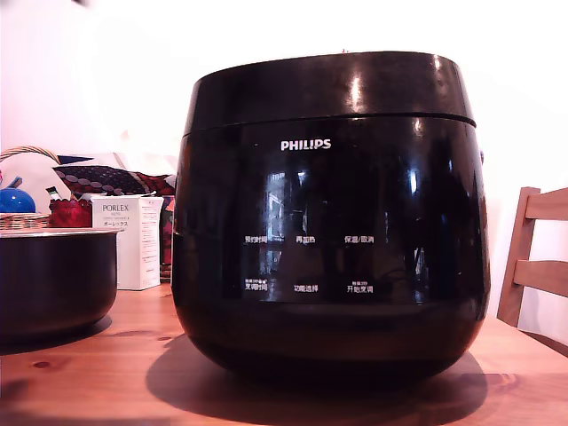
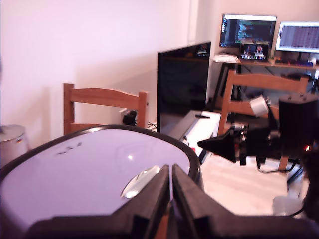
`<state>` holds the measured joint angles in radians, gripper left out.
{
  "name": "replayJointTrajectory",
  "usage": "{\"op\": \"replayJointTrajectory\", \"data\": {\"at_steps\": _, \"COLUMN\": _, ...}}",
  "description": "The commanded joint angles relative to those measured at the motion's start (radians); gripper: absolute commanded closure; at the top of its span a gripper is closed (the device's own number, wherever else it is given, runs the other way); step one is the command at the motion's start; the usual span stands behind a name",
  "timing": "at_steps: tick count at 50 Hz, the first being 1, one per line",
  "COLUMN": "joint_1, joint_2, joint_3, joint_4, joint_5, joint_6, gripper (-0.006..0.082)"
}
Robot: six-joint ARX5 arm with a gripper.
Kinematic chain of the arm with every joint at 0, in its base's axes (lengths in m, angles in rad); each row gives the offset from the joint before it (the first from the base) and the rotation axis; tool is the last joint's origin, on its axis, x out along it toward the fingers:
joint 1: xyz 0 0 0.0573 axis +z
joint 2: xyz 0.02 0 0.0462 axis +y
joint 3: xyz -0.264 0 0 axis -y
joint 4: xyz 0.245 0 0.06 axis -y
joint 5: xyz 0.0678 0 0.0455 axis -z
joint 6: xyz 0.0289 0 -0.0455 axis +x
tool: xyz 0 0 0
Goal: Open the rice cooker by pressing the large metal button on the top of its lid with medium force
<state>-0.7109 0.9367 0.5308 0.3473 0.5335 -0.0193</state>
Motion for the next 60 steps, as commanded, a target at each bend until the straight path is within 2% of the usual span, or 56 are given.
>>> {"op": "replayJointTrajectory", "data": {"at_steps": 1, "joint_1": -0.023, "joint_2": 0.042, "joint_3": 0.017, "joint_4": 0.031, "joint_5": -0.019, "joint_6": 0.026, "gripper": 0.0786}}
{"op": "replayJointTrajectory", "data": {"at_steps": 11, "joint_1": -0.066, "joint_2": 0.153, "joint_3": 0.024, "joint_4": 0.129, "joint_5": -0.112, "joint_6": 0.075, "gripper": 0.0786}}
{"op": "replayJointTrajectory", "data": {"at_steps": 31, "joint_1": -0.071, "joint_2": 0.270, "joint_3": 0.028, "joint_4": 0.237, "joint_5": -0.154, "joint_6": 0.080, "gripper": 0.0786}}
{"op": "replayJointTrajectory", "data": {"at_steps": 49, "joint_1": -0.071, "joint_2": 0.328, "joint_3": 0.069, "joint_4": 0.231, "joint_5": -0.161, "joint_6": 0.080, "gripper": 0.0786}}
{"op": "replayJointTrajectory", "data": {"at_steps": 60, "joint_1": -0.094, "joint_2": 0.330, "joint_3": 0.101, "joint_4": 0.096, "joint_5": -0.161, "joint_6": 0.124, "gripper": 0.0786}}
